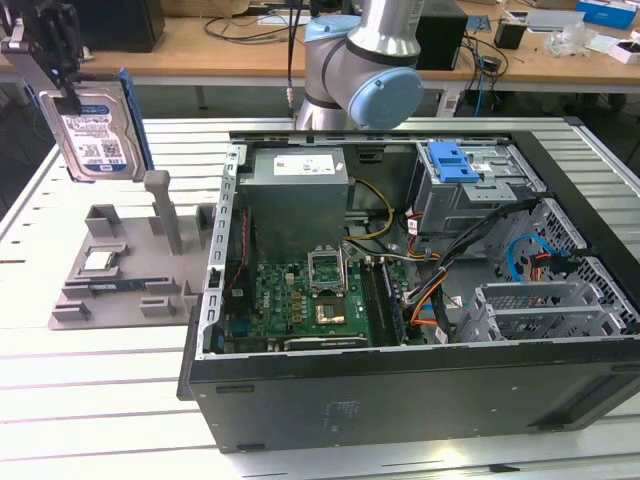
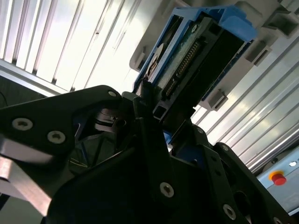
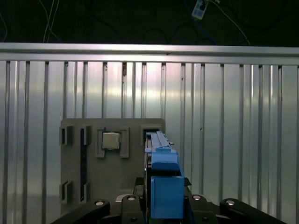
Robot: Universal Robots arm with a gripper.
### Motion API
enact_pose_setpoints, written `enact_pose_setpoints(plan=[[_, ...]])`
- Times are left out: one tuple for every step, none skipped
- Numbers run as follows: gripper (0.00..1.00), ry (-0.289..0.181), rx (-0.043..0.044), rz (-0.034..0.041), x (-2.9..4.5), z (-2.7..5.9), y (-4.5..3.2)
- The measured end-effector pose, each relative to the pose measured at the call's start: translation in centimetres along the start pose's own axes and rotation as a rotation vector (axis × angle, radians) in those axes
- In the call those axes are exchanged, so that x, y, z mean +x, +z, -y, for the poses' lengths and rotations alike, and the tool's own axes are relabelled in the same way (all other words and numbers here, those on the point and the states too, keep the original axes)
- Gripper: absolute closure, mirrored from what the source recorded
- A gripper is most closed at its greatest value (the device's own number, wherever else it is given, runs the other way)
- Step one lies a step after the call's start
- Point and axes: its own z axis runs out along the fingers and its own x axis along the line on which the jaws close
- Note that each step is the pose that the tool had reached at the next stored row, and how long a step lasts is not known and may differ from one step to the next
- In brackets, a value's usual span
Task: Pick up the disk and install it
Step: 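Pick up the disk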
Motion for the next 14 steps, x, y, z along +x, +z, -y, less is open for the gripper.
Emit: enact_pose_setpoints(plan=[[0.63,0.0,0.0,0.0,-0.02,0.0,-0.21],[0.63,0.0,0.0,0.0,-0.02,-0.01,-0.32],[0.63,0.0,0.0,0.0,-0.02,-0.01,-0.43],[0.63,0.0,0.0,0.0,-0.03,-0.01,-0.54],[0.63,0.0,0.0,0.0,-0.04,-0.02,-0.65],[0.63,0.0,0.0,0.0,-0.04,-0.02,-0.76],[0.63,0.0,0.0,0.0,-0.04,-0.02,-0.86],[0.63,0.0,0.0,0.0,-0.05,-0.03,-0.97],[0.63,0.0,0.0,0.0,-0.06,-0.03,-1.11],[0.63,0.0,-0.0001,0.0,-0.06,-0.03,-1.23],[0.63,0.0,0.0,0.0,-0.07,-0.04,-1.38],[0.63,0.0,0.0,0.0,-0.08,-0.04,-1.64],[0.63,0.0,0.0,0.0,-0.09,-0.05,-1.81],[0.63,0.0,0.0,0.0,-0.09,-0.05,-2.05]])
